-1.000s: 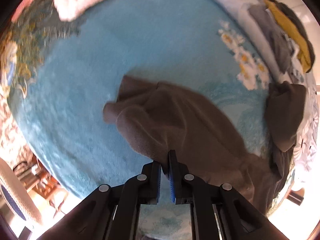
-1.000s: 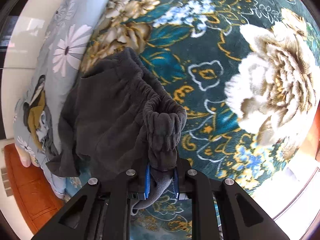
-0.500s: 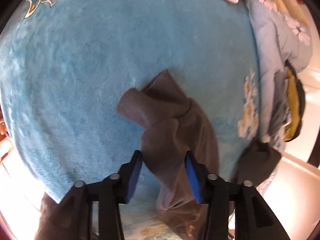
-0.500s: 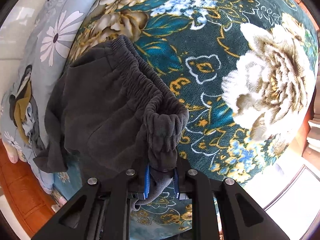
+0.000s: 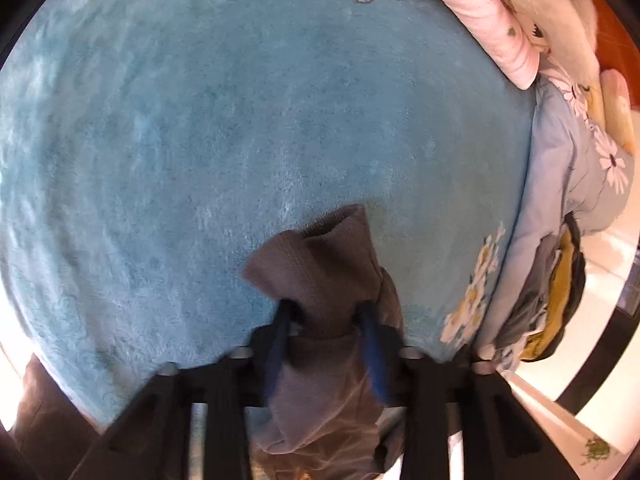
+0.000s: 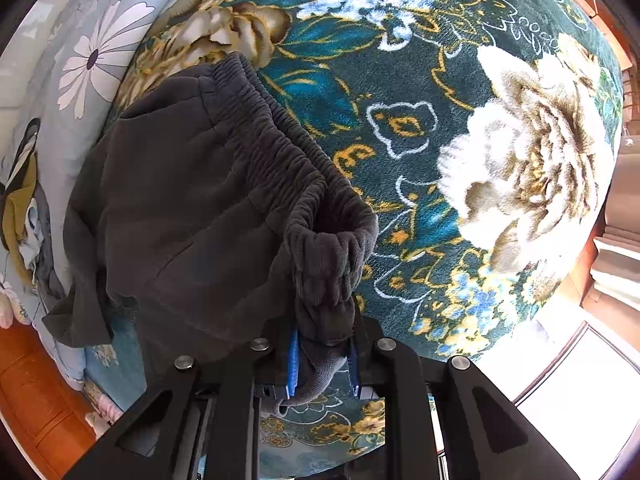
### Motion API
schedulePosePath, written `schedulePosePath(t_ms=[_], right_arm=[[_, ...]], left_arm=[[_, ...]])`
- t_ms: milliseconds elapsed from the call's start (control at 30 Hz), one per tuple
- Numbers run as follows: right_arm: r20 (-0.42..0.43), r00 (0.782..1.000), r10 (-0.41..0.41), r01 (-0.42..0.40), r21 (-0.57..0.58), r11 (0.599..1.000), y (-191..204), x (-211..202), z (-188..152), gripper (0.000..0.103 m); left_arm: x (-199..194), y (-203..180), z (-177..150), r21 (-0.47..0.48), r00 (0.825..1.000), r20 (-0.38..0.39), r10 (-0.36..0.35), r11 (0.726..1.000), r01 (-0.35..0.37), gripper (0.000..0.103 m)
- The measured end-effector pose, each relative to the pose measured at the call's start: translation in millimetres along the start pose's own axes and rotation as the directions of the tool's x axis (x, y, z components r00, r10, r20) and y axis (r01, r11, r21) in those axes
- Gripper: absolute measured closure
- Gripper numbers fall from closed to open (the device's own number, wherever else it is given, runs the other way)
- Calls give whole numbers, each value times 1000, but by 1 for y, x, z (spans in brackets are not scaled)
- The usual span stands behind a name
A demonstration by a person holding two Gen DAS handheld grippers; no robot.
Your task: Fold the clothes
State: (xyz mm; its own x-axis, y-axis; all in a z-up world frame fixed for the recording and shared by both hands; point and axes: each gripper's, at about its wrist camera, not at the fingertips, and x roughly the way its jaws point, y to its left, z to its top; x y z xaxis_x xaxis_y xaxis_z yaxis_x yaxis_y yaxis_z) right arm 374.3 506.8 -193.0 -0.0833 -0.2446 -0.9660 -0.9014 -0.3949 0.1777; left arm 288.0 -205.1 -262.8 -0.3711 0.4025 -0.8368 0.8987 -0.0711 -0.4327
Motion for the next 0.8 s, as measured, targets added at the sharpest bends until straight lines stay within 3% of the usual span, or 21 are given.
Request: schedulePosePath(t_ms=[133,267,467,600,733,800], right_arm=[[1,1000,-5,5,-1,1000,3,-1,-1,83],[3,1000,6,-6,7,1000,1,-2,-2,82],[-9,1000,24,-24,24,999,-5,1,-6,82],[-8,999,38,-38,12,999,-7,-3,-4,82],[3,999,48,-48,-2,999,-10,-13,-1,76],[13,999,44,-44,-5,999,-12,-20,1,75]], left_arm=[[-14,-34,-9,195,998,54,36,980,-46,87],[-39,-65,-17,355,995,97,-27,935,-9,87],[-31,-49,15,313,987,82,135,937,-154,87],[-29,-53,16,294,987,69,147,942,-161,83],[-32,-70,19,319,981,54,187,928,-194,79],[-37,-82,23,321,964,75,253,910,-264,75]])
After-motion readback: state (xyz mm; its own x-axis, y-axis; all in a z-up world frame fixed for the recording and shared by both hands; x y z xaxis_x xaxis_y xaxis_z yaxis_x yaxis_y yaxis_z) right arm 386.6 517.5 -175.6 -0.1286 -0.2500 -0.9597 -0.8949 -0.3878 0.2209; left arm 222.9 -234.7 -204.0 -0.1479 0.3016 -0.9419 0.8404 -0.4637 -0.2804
